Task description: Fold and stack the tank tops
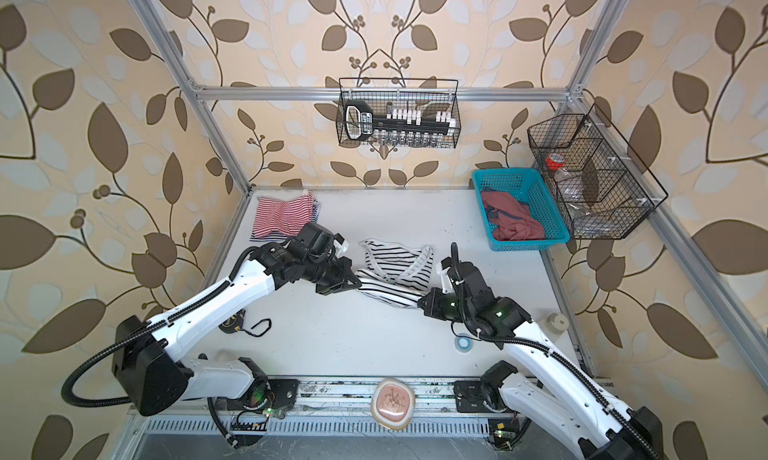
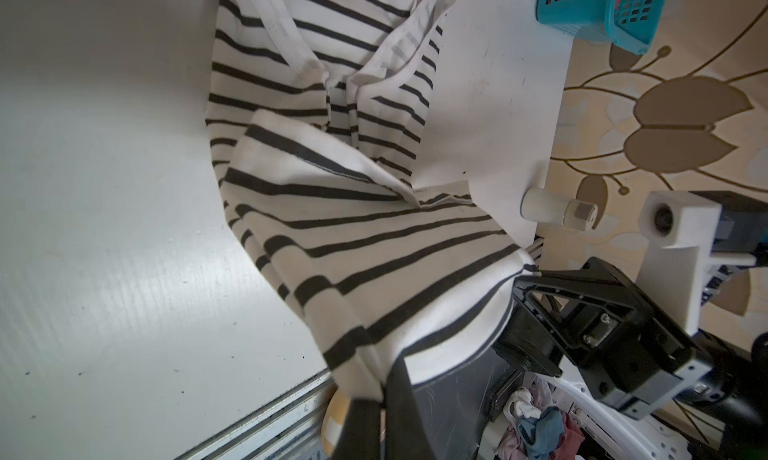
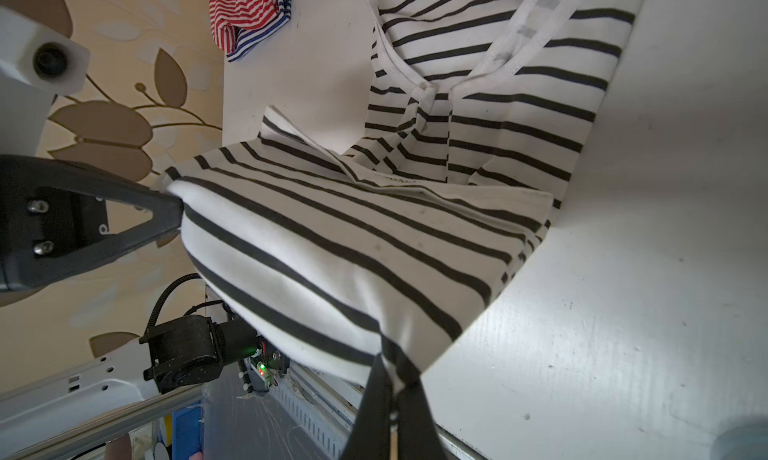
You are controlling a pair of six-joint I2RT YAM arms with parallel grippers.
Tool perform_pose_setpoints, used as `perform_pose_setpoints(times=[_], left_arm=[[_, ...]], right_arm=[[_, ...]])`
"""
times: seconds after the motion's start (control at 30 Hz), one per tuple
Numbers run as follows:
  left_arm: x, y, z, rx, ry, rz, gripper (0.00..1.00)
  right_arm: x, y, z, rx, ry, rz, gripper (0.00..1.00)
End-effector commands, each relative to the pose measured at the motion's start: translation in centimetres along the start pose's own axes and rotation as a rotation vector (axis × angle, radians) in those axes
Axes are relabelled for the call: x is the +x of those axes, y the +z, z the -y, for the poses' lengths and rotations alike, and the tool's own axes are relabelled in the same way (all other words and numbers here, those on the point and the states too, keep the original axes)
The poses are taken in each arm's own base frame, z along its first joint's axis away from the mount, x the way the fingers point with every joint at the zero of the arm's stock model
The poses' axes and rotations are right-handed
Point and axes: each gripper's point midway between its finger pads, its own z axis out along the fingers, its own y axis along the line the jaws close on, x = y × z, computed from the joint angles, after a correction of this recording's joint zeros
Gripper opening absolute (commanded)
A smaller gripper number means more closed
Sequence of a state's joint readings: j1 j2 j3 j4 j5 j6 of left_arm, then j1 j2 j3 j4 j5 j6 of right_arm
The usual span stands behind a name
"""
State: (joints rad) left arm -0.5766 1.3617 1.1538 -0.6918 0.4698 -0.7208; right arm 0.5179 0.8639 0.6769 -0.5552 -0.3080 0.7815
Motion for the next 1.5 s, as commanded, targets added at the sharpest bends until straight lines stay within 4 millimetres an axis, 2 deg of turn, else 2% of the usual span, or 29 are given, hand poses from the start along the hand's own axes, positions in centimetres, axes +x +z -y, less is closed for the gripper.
perform_pose_setpoints(times=[0.0,0.1,0.37,0.63,0.83,0.97,1.13,1.23,1.3,1.43,1.47], left_arm=[[-2.1,-0.3,-0.3,-0.003,0.019,0.009,0.00],[-3.6,0.8,-0.6,0.004,-0.002,-0.013,0.00],[-6.8,3.5,0.0,0.027,0.002,-0.071,0.00],[-10.1,5.3,0.2,0.037,-0.014,-0.082,0.00],[-12.0,6.6,-1.0,0.034,-0.050,-0.093,0.00],[-13.3,7.7,-2.0,0.032,-0.074,-0.104,0.00],[-15.2,8.8,-2.6,0.045,-0.093,-0.104,0.00],[-16.4,9.3,-3.0,0.050,-0.103,-0.099,0.02],[-17.0,9.7,-3.2,0.060,-0.110,-0.098,0.09],[-18.2,10.3,-3.8,0.065,-0.125,-0.096,0.14],[-18.4,10.5,-4.1,0.065,-0.131,-0.095,0.20]], right_arm=[[-1.0,0.0,-0.9,-0.053,-0.033,-0.022,0.00],[-1.8,0.8,-0.2,-0.054,-0.014,-0.039,0.00],[-4.7,2.7,1.4,-0.063,0.035,-0.048,0.00],[-6.5,5.3,3.8,-0.074,0.102,-0.098,0.00],[-8.8,7.0,5.0,-0.094,0.142,-0.106,0.00],[-10.0,8.5,5.8,-0.109,0.170,-0.121,0.08],[-11.2,10.5,7.1,-0.112,0.207,-0.139,0.09],[-11.9,11.5,7.9,-0.112,0.227,-0.139,0.09],[-12.4,11.9,8.3,-0.111,0.243,-0.130,0.10],[-13.7,12.2,8.8,-0.114,0.264,-0.104,0.16],[-14.0,12.2,8.9,-0.114,0.265,-0.095,0.18]])
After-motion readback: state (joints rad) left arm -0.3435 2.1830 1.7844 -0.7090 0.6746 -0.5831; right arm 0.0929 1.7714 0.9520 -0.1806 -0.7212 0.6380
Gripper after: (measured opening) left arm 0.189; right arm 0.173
